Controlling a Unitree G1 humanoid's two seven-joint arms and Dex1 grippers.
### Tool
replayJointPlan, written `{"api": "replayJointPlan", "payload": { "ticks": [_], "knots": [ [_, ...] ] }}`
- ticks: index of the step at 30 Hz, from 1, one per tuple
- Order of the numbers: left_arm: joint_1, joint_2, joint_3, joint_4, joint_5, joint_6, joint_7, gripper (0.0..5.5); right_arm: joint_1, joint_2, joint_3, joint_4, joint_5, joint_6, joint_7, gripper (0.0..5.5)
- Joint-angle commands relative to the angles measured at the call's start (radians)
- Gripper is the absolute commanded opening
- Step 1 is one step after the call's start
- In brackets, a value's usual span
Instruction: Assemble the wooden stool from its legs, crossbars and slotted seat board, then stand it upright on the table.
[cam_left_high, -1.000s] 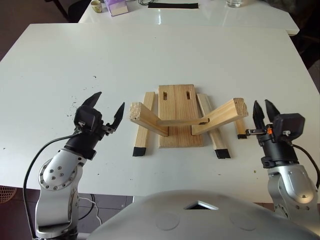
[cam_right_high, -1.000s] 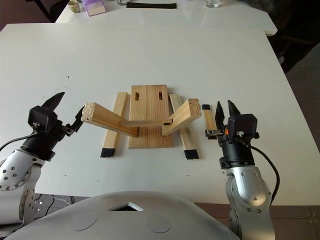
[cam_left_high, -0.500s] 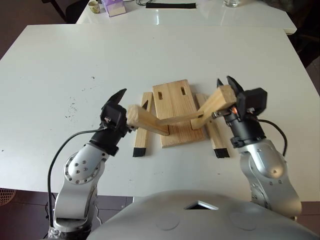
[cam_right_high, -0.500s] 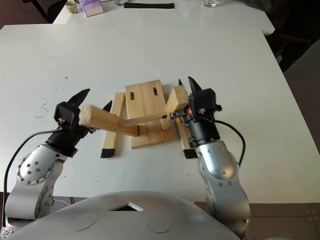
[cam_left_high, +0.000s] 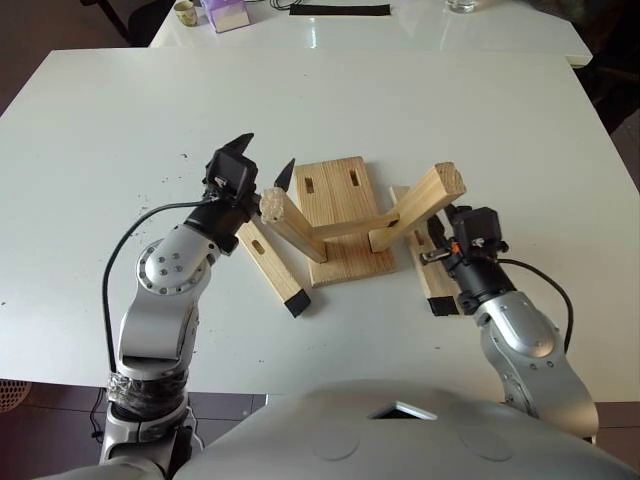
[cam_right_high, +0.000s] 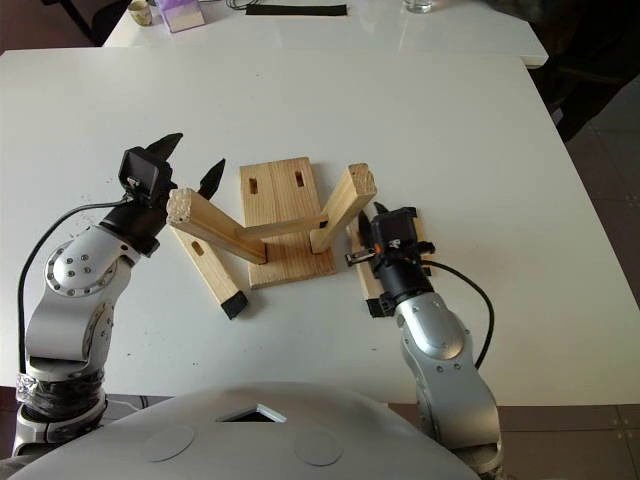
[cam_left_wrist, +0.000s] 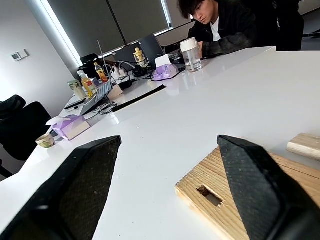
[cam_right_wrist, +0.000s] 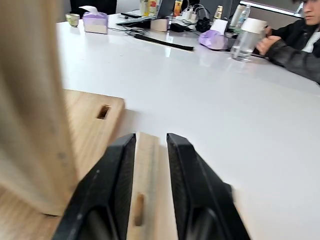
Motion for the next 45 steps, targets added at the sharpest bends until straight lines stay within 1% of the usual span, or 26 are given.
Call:
{"api": "replayJointPlan", "payload": {
  "ticks": [1,3,4,5,6,8,10,11,12,13,14,16,19,21,24,29,31,34,37,42,45],
  "knots": [
    [0.076,0.003,0.143,-0.036,0.021,-0.009,0.061,3.58,-0.013,-0.009,-0.203,-0.038,0.015,-0.059,-0.013,1.15],
    [0.164,-0.021,0.178,-0.112,0.037,0.003,0.094,3.58,-0.048,-0.013,-0.272,-0.039,0.007,-0.085,-0.029,1.15],
    [0.205,-0.029,0.165,-0.15,0.048,0.012,0.104,3.58,-0.07,-0.009,-0.273,-0.04,-0.001,-0.093,-0.04,1.15],
    [0.233,-0.035,0.142,-0.18,0.056,0.024,0.111,3.58,-0.097,0.0,-0.253,-0.039,-0.01,-0.094,-0.052,1.15],
    [0.251,-0.041,0.109,-0.202,0.065,0.035,0.119,3.58,-0.136,0.015,-0.205,-0.029,-0.023,-0.088,-0.068,1.15],
    [0.247,-0.063,0.008,-0.229,0.081,0.079,0.136,3.58,-0.254,0.086,-0.02,0.022,-0.037,-0.051,-0.091,1.15],
    [0.189,-0.081,-0.155,-0.24,0.106,0.122,0.132,3.58,-0.365,0.182,0.21,0.083,-0.033,-0.009,-0.091,1.15],
    [0.151,-0.09,-0.22,-0.236,0.123,0.127,0.133,3.58,-0.405,0.225,0.296,0.11,-0.026,0.009,-0.088,1.15],
    [0.114,-0.106,-0.254,-0.225,0.131,0.141,0.141,3.58,-0.429,0.256,0.346,0.127,-0.019,0.024,-0.09,1.15],
    [0.082,-0.122,-0.27,-0.212,0.136,0.162,0.152,3.58,-0.44,0.276,0.368,0.136,-0.019,0.035,-0.094,1.15],
    [0.05,-0.14,-0.284,-0.198,0.139,0.184,0.16,3.58,-0.441,0.282,0.372,0.138,-0.024,0.043,-0.097,1.15],
    [0.004,-0.162,-0.301,-0.181,0.149,0.209,0.171,3.58,-0.42,0.266,0.342,0.133,-0.04,0.051,-0.097,1.15],
    [-0.01,-0.166,-0.277,-0.147,0.173,0.222,0.185,3.58,-0.381,0.223,0.249,0.132,-0.05,0.059,-0.083,1.15],
    [-0.001,-0.146,-0.243,-0.113,0.181,0.21,0.174,3.58,-0.356,0.183,0.194,0.126,-0.049,0.054,-0.06,1.15],
    [0.024,-0.098,-0.2,-0.075,0.153,0.157,0.114,3.58,-0.311,0.115,0.116,0.113,-0.041,0.042,-0.025,1.15],
    [0.047,-0.015,-0.142,-0.01,0.091,0.033,-0.003,3.58,-0.186,-0.056,-0.08,0.14,-0.013,0.034,0.089,1.15],
    [0.048,-0.001,-0.134,0.012,0.068,-0.002,-0.039,3.58,-0.144,-0.104,-0.133,0.174,0.013,0.014,0.136,1.15],
    [0.056,0.011,-0.155,0.029,0.054,-0.048,-0.076,3.58,-0.139,-0.156,-0.122,0.255,0.019,-0.039,0.182,1.15],
    [0.057,0.013,-0.183,0.028,0.041,-0.072,-0.106,3.58,-0.125,-0.202,-0.076,0.298,0.022,-0.069,0.234,1.15],
    [0.057,0.025,-0.203,0.029,0.031,-0.09,-0.14,3.58,-0.1,-0.295,0.015,0.276,0.06,-0.115,0.373,1.15],
    [0.059,0.029,-0.22,0.025,0.029,-0.102,-0.156,3.58,-0.135,-0.319,0.058,0.355,0.057,-0.18,0.416,1.15]
  ]
}}
